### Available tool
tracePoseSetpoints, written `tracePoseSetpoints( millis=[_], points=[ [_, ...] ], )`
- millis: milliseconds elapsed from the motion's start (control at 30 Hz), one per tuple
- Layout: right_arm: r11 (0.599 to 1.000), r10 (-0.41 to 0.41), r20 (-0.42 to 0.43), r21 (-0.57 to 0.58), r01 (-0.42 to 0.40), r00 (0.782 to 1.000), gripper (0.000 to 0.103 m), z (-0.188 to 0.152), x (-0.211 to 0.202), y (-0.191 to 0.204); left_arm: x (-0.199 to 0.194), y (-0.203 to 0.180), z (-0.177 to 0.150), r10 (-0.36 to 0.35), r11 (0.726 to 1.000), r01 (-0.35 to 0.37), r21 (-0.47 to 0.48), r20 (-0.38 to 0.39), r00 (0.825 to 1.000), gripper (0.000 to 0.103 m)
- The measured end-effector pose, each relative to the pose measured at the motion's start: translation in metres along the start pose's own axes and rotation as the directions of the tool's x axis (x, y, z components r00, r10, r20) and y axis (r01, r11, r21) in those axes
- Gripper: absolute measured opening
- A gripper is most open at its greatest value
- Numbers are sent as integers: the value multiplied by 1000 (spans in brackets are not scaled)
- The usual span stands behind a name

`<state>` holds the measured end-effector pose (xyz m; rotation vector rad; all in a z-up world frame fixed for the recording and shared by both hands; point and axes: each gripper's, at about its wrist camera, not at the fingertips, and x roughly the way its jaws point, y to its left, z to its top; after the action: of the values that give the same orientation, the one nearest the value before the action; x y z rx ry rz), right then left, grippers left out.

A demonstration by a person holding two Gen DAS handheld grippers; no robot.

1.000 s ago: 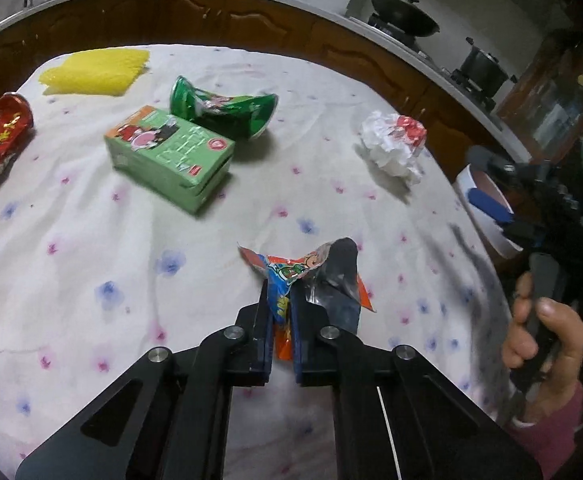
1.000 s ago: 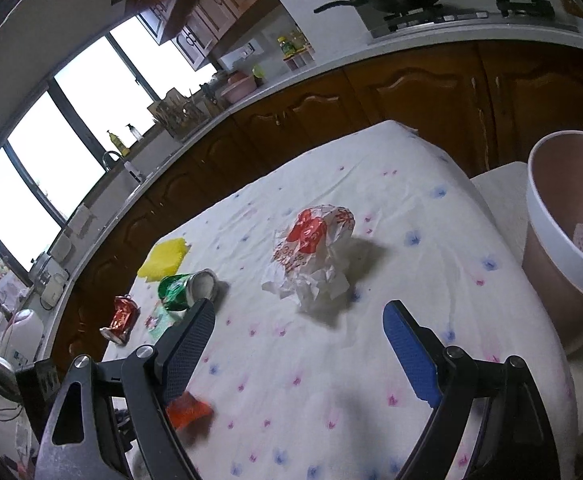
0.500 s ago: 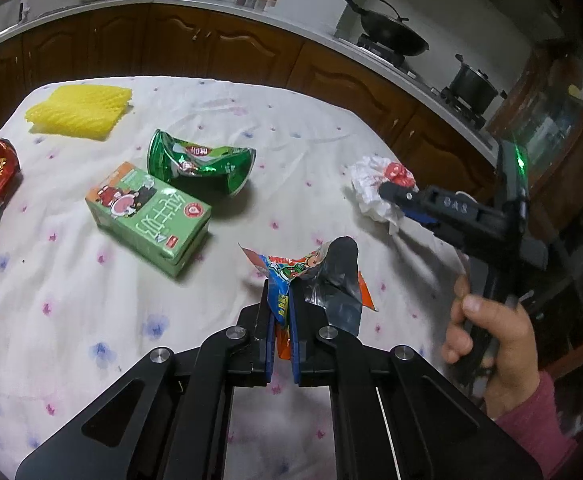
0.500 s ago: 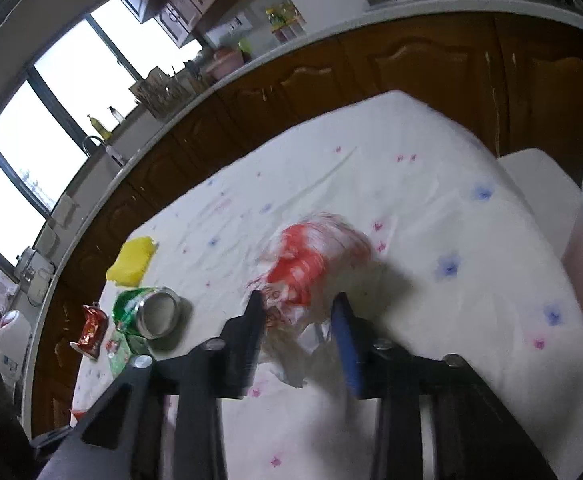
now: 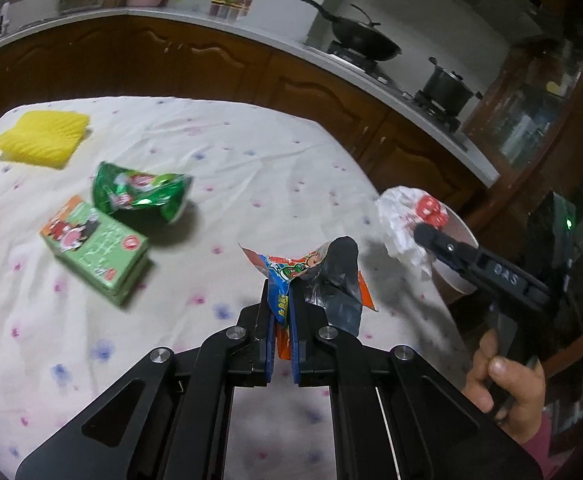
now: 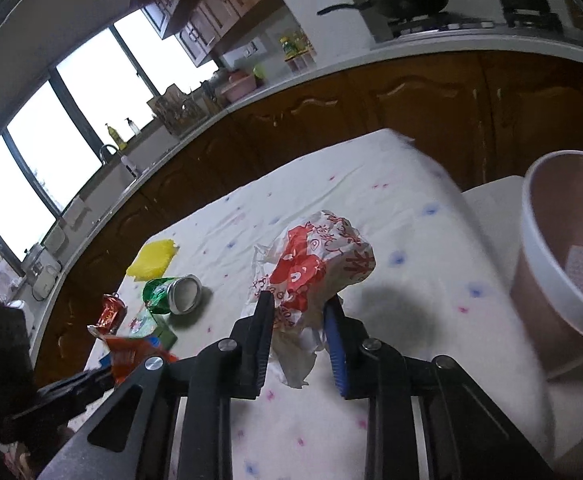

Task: Collect trash
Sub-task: 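Carry the chip wrapper with the left tool while the right tool carries the plastic bag over the bin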

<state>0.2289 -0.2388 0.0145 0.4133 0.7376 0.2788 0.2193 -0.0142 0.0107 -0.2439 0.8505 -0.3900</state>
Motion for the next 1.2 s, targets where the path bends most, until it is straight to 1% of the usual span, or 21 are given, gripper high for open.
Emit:
tracePoseSetpoints(
  millis=[300, 467, 633, 867, 1033, 1200],
  points=[
    [997, -65, 56, 39, 62, 996, 25, -9, -52, -32, 9, -44, 8, -47, 997, 47, 64, -2, 999, 4],
    [993, -107, 82, 60, 102, 991, 25, -10, -73, -50, 15, -73, 12, -76, 992, 76, 105, -1, 997, 4],
    [986, -144, 100, 99, 134, 985, 25, -11, -92, -74, 23, -93, 14, -97, 986, 98, 133, -12, 995, 4],
    [978, -176, 117, 133, 161, 977, 26, -12, -107, -96, 37, -120, 19, -119, 978, 123, 171, -34, 992, 4],
    [974, -186, 130, 155, 166, 974, 26, -13, -116, -111, 45, -137, 22, -136, 970, 142, 196, -47, 990, 4],
    [969, -201, 145, 176, 175, 969, 26, -11, -126, -124, 55, -164, 32, -157, 957, 166, 237, -56, 986, 4]
  ],
)
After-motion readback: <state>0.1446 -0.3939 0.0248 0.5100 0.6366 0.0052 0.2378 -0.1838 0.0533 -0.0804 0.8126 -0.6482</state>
